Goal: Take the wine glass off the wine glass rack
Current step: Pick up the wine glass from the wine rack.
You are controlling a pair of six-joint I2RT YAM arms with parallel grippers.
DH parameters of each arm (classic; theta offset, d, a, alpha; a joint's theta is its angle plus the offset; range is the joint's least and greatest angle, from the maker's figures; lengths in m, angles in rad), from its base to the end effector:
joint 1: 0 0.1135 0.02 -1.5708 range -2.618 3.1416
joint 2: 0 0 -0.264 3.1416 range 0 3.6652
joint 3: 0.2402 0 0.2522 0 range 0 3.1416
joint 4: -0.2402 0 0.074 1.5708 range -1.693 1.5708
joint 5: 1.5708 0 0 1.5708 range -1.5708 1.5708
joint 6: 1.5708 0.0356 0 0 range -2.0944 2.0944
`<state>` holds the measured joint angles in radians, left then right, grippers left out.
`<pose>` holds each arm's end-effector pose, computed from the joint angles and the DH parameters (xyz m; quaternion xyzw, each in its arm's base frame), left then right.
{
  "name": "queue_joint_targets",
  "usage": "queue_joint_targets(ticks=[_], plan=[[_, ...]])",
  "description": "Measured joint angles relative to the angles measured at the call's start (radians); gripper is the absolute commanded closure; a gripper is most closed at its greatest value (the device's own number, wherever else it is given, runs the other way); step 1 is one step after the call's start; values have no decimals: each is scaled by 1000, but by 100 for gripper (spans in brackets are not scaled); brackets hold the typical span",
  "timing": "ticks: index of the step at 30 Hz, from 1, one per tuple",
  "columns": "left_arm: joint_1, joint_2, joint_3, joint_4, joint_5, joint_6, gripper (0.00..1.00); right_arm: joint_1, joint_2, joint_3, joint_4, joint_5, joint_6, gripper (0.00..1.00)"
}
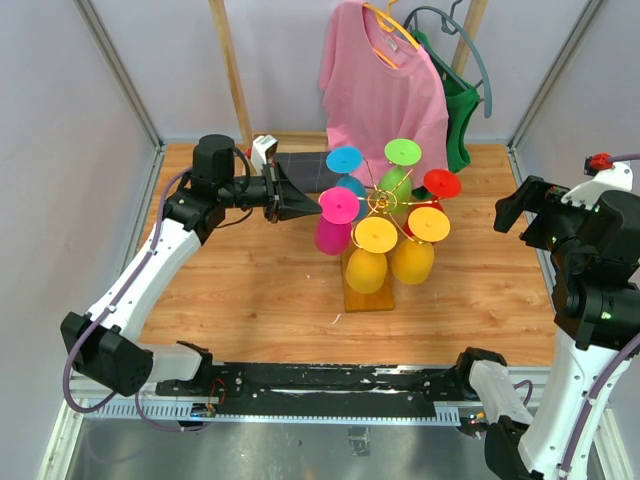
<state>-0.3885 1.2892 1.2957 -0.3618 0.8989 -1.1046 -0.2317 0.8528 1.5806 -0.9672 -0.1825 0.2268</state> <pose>0.2498 -0.1324 0.3952 -0.0268 0.7795 -0.6111 0.1353 0.0941 -0.0156 0.4942 0.1232 0.7755 0.0702 0.6152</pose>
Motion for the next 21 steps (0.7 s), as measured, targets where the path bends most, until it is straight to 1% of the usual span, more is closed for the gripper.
queue_joint_targets(ticks=[21], plan=[[39, 0, 0, 32, 35, -33, 100, 0, -5, -1, -1, 0, 0, 2]])
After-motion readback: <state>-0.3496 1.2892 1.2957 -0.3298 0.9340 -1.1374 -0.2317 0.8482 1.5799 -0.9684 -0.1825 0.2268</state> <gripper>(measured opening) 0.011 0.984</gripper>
